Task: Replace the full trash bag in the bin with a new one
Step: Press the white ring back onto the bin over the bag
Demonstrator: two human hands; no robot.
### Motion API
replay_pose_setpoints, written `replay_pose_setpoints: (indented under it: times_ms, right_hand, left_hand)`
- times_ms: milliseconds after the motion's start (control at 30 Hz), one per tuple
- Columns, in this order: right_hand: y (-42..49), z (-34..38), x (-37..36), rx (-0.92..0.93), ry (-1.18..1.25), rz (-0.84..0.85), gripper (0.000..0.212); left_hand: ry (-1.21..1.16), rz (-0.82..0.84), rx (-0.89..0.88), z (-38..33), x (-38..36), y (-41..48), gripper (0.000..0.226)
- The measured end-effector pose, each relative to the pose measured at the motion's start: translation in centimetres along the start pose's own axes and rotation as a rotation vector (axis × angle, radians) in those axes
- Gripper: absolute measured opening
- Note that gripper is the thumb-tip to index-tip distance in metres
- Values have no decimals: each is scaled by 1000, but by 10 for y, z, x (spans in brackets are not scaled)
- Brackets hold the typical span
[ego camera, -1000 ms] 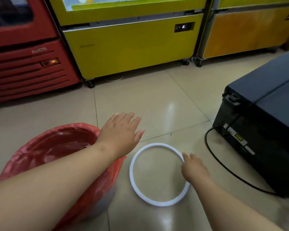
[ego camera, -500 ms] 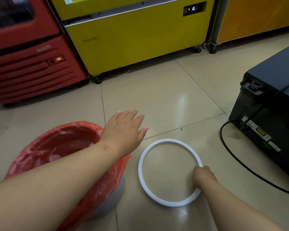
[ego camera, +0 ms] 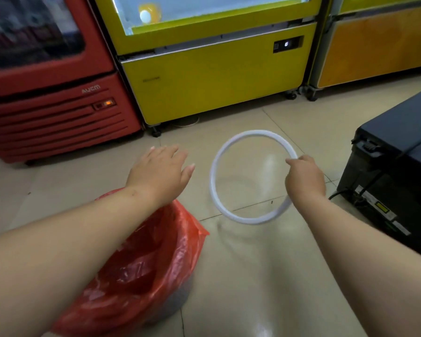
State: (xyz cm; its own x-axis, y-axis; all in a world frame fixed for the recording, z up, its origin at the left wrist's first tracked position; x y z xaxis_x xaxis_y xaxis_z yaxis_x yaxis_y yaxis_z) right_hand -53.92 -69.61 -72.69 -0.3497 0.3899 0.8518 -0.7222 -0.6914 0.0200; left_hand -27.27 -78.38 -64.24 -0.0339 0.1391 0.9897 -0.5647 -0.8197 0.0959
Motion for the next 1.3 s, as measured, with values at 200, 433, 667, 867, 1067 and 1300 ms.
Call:
replay_pose_setpoints:
  times_ms: [200, 433, 667, 867, 1067, 1300]
  right_hand:
    - [-16, 111, 49, 171, 54, -70, 46]
    - [-70, 194, 46, 284, 231, 64, 43]
    - [-122, 206, 2, 310, 178, 249, 42]
    - [-156, 188, -31, 297, 29, 367, 17]
    - [-175, 180, -46, 375, -58, 378, 12]
    - [-186, 167, -58, 373, -82, 409, 11]
  left_hand:
    - [-278, -93, 245, 78, 45, -4, 48]
    - [-641, -217, 552, 170, 58, -47, 28]
    - [-978, -164, 920, 238, -1, -124, 19]
    - [-1084, -109, 1011, 245, -48, -174, 11]
    - [-1034, -72, 1011, 238, -64, -198, 12]
    - [-984, -53, 973, 230, -70, -209, 24]
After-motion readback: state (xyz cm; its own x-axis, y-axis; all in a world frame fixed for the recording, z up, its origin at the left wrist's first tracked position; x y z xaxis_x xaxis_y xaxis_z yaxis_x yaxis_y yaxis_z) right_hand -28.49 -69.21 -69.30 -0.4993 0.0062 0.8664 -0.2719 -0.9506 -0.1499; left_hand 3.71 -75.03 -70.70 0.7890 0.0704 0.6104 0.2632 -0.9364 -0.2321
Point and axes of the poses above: each hand's wrist, its own y-axis towards the middle knuckle, its own x-axis out of the back of the hand, z = x × y, the point moved 9 cm from there along y, towards the middle knuckle, and after that the axes turned 1 degree about -z, right-handed, at the moved point
